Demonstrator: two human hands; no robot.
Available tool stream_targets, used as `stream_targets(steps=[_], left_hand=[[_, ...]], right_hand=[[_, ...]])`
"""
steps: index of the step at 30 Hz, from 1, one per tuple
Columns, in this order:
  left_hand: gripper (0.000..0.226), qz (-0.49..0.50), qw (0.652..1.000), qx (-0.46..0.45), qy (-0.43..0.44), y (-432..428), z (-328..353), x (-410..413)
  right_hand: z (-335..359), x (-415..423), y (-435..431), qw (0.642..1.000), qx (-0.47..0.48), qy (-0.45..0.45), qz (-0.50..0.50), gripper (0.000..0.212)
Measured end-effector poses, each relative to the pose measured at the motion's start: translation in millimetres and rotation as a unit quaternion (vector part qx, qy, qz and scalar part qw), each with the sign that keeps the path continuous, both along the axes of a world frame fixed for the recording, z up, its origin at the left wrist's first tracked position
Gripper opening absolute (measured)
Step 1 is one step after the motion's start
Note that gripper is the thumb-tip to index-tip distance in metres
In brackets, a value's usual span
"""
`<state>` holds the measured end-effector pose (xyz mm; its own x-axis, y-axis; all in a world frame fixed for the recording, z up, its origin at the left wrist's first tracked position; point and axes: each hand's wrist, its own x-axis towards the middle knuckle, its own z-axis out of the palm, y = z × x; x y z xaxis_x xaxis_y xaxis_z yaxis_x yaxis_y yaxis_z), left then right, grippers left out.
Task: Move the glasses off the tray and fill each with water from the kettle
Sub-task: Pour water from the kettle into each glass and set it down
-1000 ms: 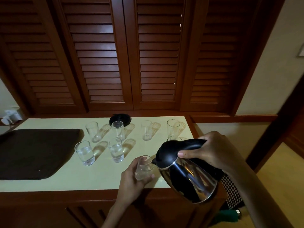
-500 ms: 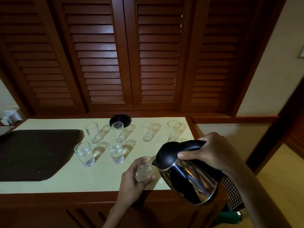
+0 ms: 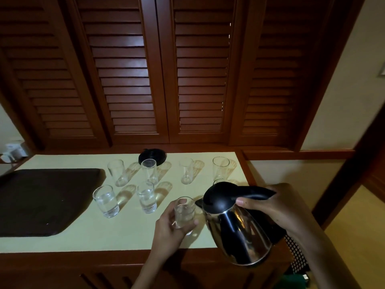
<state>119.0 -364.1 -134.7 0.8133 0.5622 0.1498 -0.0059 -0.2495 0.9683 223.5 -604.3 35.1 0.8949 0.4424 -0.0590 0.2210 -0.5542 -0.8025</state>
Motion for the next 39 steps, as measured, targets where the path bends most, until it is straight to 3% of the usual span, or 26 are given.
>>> stream_targets(steps=[8,18,21,25,27,30,33,39], left_hand=[[0.057,0.039,0.999,-0.013,0.012,13,-10,34],[0.055,0.064,0.998,-0.018,0.021,24,-14,63],[0.069,0.062,0.998,-0.014,0.026,25,-13,67],[0.105,0.019,0.997,-0.064,0.040,8,-12,61],[0.114,0.089,0.994,-0.009,0.062,-14,-17,47],[0.085,0.166,0.986,-0.011,0.010,-53,-26,31],[0.073,0.111,0.991,-0.071,-0.002,-76,-26,47],[0.116,0.028,0.998,-0.055,0.029,-77,-19,111]], right_hand=[[-16,4,-16,0.993,0.110,0.016,-0.040,0.040],[-21,15,-38,0.990,0.132,0.004,-0.043,0.046],[-23,18,-42,0.990,0.129,0.004,-0.049,0.046],[-26,21,-49,0.989,0.135,-0.003,-0.066,0.043],[-26,22,-54,0.987,0.144,-0.003,-0.076,0.042],[-25,23,-63,0.985,0.151,0.005,-0.084,0.041],[-23,24,-71,0.983,0.157,0.010,-0.091,0.034],[-22,31,-87,0.981,0.131,0.035,-0.137,0.048]])
